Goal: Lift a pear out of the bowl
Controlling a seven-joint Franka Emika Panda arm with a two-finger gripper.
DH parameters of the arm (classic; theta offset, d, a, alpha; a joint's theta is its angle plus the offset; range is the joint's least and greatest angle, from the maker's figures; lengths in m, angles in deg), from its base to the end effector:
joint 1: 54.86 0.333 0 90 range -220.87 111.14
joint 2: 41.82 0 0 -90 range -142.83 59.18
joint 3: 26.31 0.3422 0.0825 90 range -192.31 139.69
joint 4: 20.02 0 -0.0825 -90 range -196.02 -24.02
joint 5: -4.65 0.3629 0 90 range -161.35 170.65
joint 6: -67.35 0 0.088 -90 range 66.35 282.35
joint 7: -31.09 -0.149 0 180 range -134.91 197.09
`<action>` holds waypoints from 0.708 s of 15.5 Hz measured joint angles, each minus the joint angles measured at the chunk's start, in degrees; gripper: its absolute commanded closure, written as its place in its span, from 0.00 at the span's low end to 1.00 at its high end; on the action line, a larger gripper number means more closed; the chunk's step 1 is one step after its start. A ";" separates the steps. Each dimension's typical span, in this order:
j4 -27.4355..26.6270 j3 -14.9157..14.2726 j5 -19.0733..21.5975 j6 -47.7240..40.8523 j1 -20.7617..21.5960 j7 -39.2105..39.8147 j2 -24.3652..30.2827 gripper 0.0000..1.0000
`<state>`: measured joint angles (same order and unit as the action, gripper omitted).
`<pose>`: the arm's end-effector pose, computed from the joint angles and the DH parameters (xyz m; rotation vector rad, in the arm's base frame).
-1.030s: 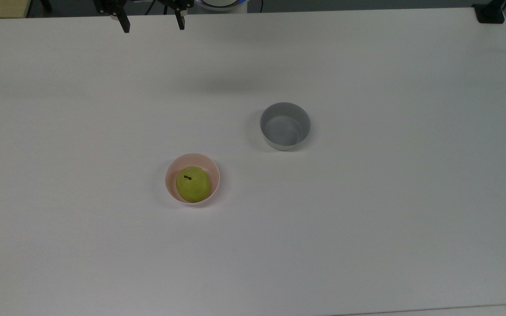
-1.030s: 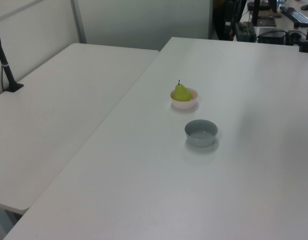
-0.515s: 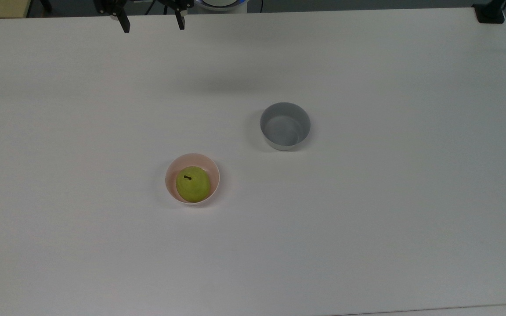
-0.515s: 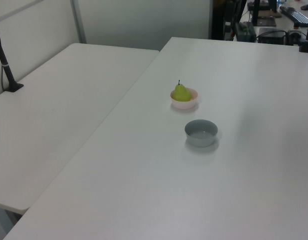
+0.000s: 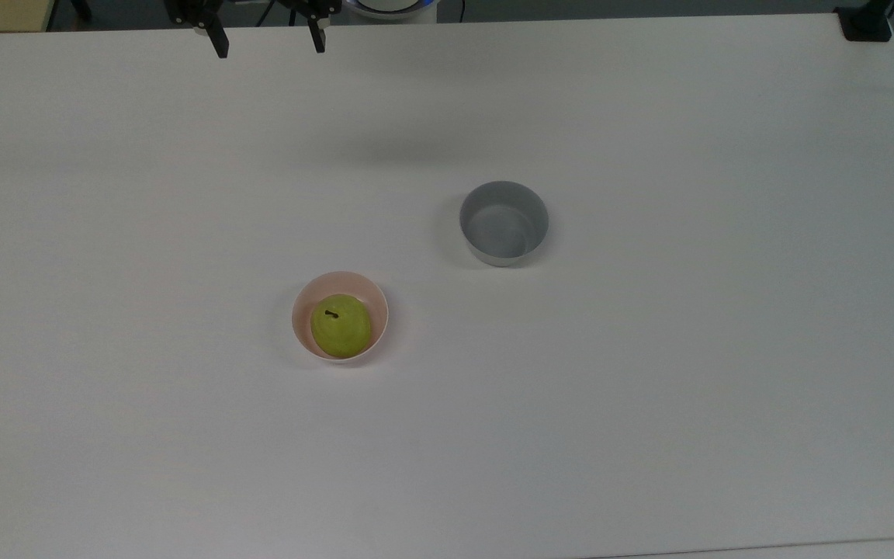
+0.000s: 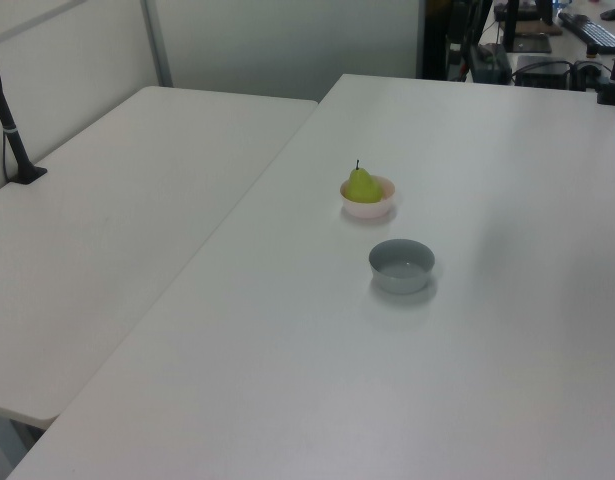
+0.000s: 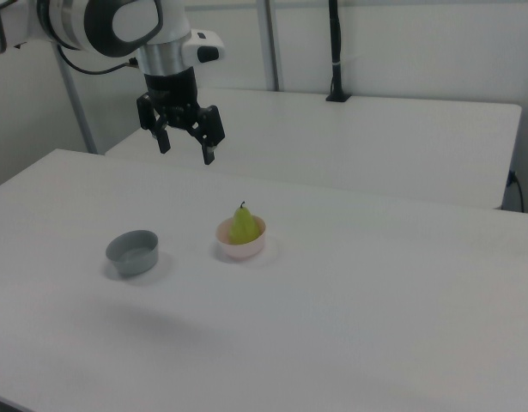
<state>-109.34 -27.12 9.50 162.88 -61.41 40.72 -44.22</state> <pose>0.5566 -0.0598 0.6007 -3.0657 -0.0526 -0.1199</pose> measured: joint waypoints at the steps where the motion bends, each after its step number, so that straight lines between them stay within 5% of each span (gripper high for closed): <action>1: -0.01 0.00 -0.02 0.00 0.00 0.00 -0.09 0.00; 11: 0.13 0.05 -2.25 8.19 -0.61 5.64 -4.46 0.00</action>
<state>-109.22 -27.07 7.25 171.07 -62.03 46.35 -48.69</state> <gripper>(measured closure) 0.000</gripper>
